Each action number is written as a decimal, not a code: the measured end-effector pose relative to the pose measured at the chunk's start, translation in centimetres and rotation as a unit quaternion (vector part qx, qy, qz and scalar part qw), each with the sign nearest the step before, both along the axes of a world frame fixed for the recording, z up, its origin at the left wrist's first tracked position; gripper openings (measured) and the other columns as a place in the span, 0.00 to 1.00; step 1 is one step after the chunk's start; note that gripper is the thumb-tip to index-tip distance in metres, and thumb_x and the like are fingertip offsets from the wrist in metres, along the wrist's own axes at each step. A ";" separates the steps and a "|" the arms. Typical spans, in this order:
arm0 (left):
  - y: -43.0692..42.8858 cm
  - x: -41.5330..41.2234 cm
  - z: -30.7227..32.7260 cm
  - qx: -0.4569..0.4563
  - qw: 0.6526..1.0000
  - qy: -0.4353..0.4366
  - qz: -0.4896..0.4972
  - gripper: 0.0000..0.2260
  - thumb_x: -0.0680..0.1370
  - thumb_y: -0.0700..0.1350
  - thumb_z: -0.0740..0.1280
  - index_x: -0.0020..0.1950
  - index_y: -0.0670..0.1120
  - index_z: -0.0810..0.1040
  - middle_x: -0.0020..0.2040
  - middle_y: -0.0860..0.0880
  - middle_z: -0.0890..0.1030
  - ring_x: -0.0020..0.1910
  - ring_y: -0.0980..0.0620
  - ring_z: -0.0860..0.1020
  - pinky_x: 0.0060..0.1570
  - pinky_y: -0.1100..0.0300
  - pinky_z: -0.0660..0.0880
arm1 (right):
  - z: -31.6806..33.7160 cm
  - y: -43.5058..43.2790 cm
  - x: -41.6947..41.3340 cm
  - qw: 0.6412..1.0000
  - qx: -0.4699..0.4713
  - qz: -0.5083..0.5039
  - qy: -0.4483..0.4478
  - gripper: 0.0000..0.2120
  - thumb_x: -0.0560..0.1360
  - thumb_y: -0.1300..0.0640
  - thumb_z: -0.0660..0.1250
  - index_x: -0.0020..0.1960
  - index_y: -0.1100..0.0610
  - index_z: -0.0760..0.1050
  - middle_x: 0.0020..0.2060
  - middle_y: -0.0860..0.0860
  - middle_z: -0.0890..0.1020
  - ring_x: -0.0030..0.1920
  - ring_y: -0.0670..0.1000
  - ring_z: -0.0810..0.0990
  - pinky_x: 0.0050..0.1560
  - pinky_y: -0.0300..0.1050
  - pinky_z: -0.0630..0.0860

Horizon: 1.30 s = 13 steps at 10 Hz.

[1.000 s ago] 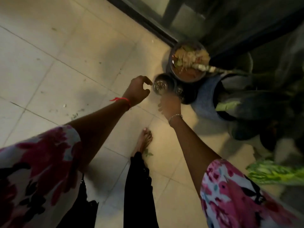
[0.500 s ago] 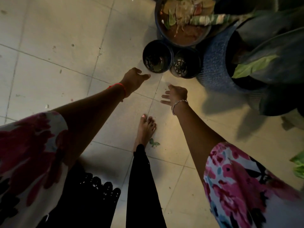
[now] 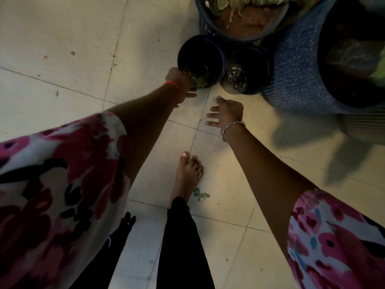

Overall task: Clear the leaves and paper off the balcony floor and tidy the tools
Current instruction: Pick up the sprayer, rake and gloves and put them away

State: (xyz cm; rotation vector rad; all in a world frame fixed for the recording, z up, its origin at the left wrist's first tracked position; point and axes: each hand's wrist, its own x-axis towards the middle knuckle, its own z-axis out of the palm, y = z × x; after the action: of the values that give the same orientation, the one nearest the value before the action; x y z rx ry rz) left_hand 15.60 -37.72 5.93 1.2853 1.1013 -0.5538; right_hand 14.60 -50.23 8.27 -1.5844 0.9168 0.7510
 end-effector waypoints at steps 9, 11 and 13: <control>34.3 -39.6 23.7 0.109 0.879 -0.135 0.443 0.19 0.74 0.39 0.70 0.65 0.40 0.74 0.56 0.40 0.80 0.52 0.46 0.79 0.42 0.56 0.77 | 22.0 41.9 -20.9 0.828 -0.004 0.537 -0.161 0.08 0.73 0.66 0.69 0.51 0.67 0.75 0.36 0.61 0.76 0.16 0.52 0.72 0.15 0.41 0.71; 40.3 -58.7 27.6 0.174 0.793 -0.088 0.577 0.15 0.75 0.38 0.70 0.61 0.40 0.76 0.48 0.41 0.80 0.41 0.51 0.78 0.40 0.57 0.75 | 24.6 53.4 -38.7 0.749 0.081 0.650 -0.099 0.05 0.74 0.70 0.66 0.45 0.62 0.72 0.38 0.60 0.76 0.27 0.55 0.76 0.19 0.47 0.75; 41.5 -73.2 28.0 0.169 0.736 -0.038 0.655 0.12 0.76 0.36 0.67 0.59 0.37 0.77 0.44 0.41 0.79 0.38 0.53 0.77 0.38 0.60 0.73 | 24.3 59.6 -54.4 0.654 0.083 0.751 -0.024 0.13 0.76 0.71 0.61 0.60 0.70 0.71 0.45 0.62 0.75 0.38 0.66 0.80 0.38 0.60 0.80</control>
State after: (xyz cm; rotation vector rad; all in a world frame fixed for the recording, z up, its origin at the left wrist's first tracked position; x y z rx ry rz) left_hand -57.57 3.81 33.93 0.5074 1.7517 0.7984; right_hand -39.83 9.35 32.60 -1.9458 -0.8141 1.7927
